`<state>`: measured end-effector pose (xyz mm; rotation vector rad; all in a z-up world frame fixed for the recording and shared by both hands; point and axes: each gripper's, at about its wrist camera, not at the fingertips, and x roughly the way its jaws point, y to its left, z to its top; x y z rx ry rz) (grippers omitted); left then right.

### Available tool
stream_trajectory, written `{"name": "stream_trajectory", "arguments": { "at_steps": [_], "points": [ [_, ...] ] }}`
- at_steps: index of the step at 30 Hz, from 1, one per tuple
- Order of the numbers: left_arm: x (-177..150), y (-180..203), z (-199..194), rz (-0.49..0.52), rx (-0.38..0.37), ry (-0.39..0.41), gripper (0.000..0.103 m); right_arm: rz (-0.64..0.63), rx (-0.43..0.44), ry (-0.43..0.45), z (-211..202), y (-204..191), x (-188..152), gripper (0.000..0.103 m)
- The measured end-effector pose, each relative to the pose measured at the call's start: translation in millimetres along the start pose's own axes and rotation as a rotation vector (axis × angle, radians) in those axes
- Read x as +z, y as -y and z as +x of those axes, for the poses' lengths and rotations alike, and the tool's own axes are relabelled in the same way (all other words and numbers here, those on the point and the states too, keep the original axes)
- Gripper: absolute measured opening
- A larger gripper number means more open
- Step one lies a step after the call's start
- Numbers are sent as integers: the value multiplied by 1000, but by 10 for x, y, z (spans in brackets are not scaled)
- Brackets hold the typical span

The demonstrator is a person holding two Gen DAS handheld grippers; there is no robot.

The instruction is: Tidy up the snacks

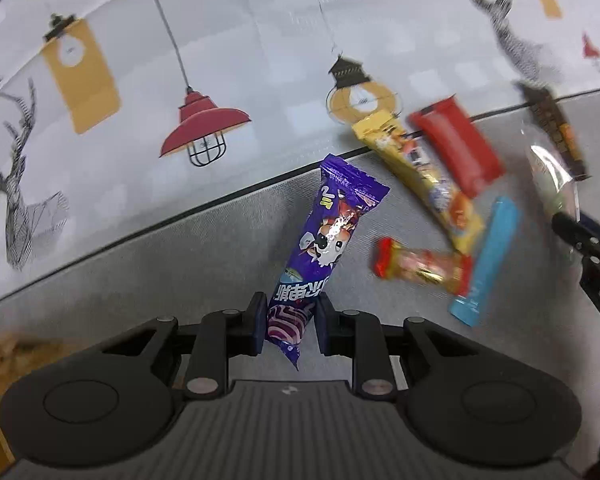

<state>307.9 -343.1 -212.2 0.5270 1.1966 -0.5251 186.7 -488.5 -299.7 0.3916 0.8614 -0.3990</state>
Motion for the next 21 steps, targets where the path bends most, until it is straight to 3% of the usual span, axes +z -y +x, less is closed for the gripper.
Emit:
{"name": "stream_trajectory", "arguments": {
  "at_steps": [7, 14, 21],
  "points": [
    [-392, 166, -825, -25, -49, 130, 27, 158, 37, 59, -634, 187, -63, 12],
    [-968, 179, -1527, -58, -119, 216, 28, 189, 60, 103, -1380, 116, -247, 8],
    [-1486, 32, -1979, -99, -122, 240, 28, 148, 48, 87, -1853, -26, -522, 8]
  ]
}}
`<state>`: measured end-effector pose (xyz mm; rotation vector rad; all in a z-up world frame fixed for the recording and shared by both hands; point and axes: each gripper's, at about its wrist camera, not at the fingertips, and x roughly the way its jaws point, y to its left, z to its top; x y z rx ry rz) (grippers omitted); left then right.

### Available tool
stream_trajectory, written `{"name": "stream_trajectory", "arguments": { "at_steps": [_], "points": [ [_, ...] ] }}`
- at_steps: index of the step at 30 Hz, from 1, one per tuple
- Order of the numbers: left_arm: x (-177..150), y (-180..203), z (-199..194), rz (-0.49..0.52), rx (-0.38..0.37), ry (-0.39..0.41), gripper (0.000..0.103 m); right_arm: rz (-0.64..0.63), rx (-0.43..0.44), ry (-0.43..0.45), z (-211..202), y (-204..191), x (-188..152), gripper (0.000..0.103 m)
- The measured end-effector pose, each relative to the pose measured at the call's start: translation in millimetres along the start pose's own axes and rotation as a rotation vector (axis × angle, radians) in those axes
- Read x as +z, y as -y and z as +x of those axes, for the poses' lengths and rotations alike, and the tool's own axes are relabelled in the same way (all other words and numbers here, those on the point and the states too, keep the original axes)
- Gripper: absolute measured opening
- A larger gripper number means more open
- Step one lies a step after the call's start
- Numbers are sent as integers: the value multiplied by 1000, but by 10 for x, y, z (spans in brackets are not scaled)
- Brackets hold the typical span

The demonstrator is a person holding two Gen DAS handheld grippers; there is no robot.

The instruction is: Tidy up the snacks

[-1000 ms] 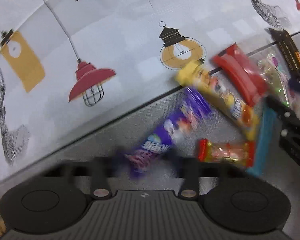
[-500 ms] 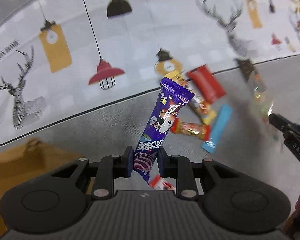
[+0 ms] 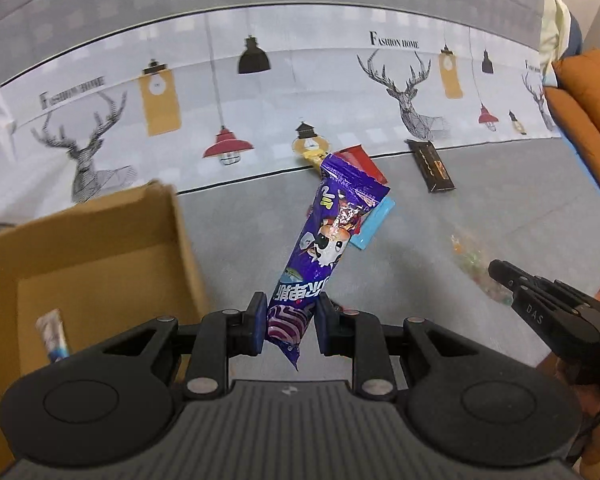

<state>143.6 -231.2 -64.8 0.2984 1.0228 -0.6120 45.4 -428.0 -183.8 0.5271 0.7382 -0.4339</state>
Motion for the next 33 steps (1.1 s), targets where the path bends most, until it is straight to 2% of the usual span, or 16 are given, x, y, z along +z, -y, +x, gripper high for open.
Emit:
{"name": "stream_trajectory", "arguments": {
  "at_steps": [4, 9, 16, 22, 23, 24, 25, 27, 29, 33],
  "points": [
    [-124, -84, -189, -14, 22, 19, 28, 18, -15, 8, -131, 4, -65, 8],
    [-170, -142, -232, -21, 43, 13, 28, 5, -40, -3, -116, 11, -118, 8],
    [-126, -82, -154, -9, 43, 9, 28, 2, -41, -98, 143, 41, -298, 8],
    [-94, -28, -13, 2, 41, -9, 28, 26, -35, -189, 397, 97, -414, 17],
    [-91, -28, 10, 1, 40, -13, 28, 24, -36, -196, 420, 96, -424, 22],
    [-90, -28, 32, 0, 39, -16, 28, 28, -34, -207, 446, 101, -432, 45],
    [-92, -30, 52, -1, 39, -19, 28, 36, -35, -212, 460, 109, -440, 75],
    [-98, -40, 92, -1, 40, -25, 28, 37, -56, -214, 484, 104, -442, 96],
    [-98, -54, 140, -3, 43, -36, 28, -6, -52, -228, 555, 67, -440, 98],
    [-85, -79, 205, -12, 48, -50, 28, -90, -34, -347, 862, -8, -458, 103]
  ]
}}
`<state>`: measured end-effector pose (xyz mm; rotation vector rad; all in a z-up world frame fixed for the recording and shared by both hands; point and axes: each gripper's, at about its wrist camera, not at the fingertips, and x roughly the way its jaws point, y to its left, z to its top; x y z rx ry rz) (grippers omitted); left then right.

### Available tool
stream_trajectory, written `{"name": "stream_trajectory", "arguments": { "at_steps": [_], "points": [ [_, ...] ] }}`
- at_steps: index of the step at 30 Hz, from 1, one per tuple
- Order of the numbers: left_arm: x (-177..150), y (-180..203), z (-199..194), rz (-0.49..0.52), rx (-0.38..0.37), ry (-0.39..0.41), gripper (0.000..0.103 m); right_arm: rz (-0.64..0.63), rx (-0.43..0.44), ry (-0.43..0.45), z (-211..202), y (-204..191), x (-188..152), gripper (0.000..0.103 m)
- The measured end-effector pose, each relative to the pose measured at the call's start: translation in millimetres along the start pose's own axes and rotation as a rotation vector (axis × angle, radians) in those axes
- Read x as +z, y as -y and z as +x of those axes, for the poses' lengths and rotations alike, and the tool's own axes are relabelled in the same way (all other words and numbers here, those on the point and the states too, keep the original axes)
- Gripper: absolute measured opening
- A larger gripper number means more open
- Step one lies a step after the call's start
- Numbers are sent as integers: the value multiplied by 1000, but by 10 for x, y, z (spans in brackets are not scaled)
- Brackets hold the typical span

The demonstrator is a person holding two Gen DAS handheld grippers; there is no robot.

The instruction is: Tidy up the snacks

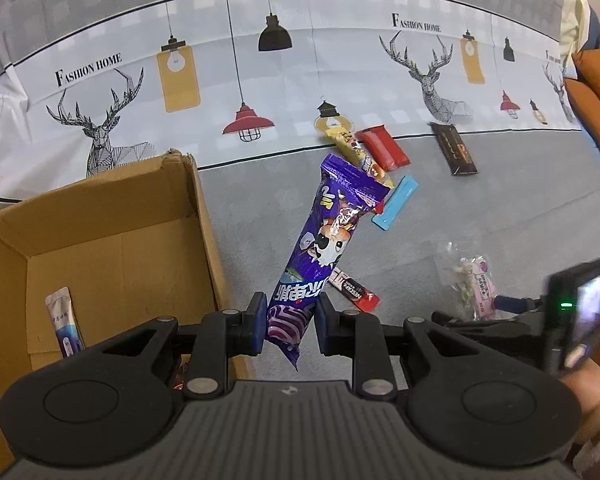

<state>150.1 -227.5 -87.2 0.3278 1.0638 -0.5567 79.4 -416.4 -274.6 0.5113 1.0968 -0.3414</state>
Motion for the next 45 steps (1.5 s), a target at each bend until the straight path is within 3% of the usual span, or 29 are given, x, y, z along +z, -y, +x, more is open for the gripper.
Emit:
{"name": "stream_trajectory", "arguments": {
  "at_steps": [2, 3, 6, 8, 10, 13, 19, 30, 37, 45],
  "points": [
    [14, -13, 16, -1, -1, -1, 28, -61, -52, -73, 207, -58, 13, 103],
    [21, -16, 23, -1, 0, -1, 28, -103, -110, -73, 269, -95, 11, 103],
    [33, -10, 31, -1, -1, -1, 28, -75, -100, -33, 317, -41, 49, 103],
    [33, -6, 25, -1, -4, 0, 28, -64, -112, -10, 289, -16, 56, 88],
    [23, -4, 5, -1, -5, 2, 28, -84, -115, 41, 183, -51, 62, 38],
    [-3, 2, -63, -4, -9, 9, 28, -87, -120, 63, 75, -71, 55, 26],
    [-82, -47, -341, -14, -15, 44, 28, 10, -70, 190, -418, -41, 32, 20],
    [-569, -290, -1169, -73, -4, 127, 28, -33, 73, 443, -1920, -473, -351, 20],
    [-1082, -563, -1662, -128, 18, 175, 28, -102, 192, 495, -2668, -827, -769, 20],
    [-1610, -858, -2038, -189, 35, 209, 28, -192, 291, 500, -3127, -1246, -1230, 20]
  ]
}}
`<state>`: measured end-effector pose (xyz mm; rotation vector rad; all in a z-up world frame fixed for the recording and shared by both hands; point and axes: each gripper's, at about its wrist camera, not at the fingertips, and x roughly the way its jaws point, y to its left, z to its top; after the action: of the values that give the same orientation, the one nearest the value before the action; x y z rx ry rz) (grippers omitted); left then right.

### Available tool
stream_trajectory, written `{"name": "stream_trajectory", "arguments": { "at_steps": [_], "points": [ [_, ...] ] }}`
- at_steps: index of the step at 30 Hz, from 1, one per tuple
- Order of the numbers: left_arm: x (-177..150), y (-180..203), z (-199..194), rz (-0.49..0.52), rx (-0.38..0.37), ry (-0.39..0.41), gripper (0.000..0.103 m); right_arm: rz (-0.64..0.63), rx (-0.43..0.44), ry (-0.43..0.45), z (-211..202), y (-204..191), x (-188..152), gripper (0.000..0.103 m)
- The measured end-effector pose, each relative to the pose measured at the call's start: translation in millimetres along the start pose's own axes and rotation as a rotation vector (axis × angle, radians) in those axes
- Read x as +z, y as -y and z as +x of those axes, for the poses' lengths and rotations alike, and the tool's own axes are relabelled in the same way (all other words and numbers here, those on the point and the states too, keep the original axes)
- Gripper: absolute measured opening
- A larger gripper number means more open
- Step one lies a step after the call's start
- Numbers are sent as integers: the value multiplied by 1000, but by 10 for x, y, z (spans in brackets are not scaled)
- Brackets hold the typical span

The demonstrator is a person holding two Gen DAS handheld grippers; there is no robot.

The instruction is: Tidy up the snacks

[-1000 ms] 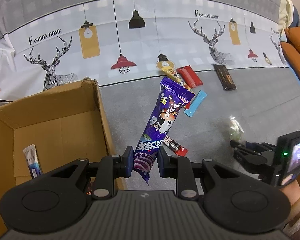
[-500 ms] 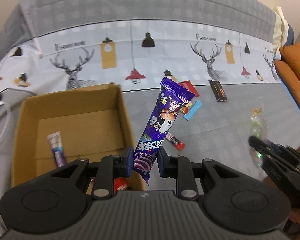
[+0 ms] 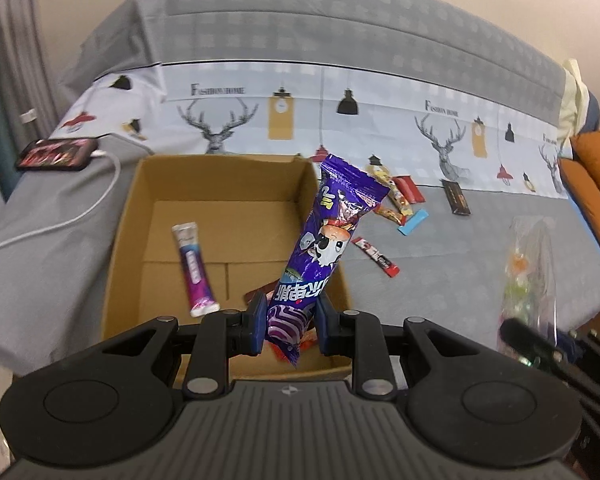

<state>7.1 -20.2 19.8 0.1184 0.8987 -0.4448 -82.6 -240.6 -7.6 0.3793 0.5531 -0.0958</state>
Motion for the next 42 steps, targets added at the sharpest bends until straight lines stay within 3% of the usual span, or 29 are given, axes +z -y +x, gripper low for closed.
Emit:
{"name": "stream_trajectory", "arguments": {
  "at_steps": [9, 22, 42],
  "points": [
    [-286, -354, -348, -62, 21, 39, 27, -70, 76, -18, -210, -499, -148, 20],
    [-551, -677, -595, -150, 49, 54, 28, -121, 134, -43, -254, -802, -201, 20],
    [-478, -910, -314, -186, 73, 3, 28, -150, 140, -110, 69, -963, -147, 20]
  ]
}}
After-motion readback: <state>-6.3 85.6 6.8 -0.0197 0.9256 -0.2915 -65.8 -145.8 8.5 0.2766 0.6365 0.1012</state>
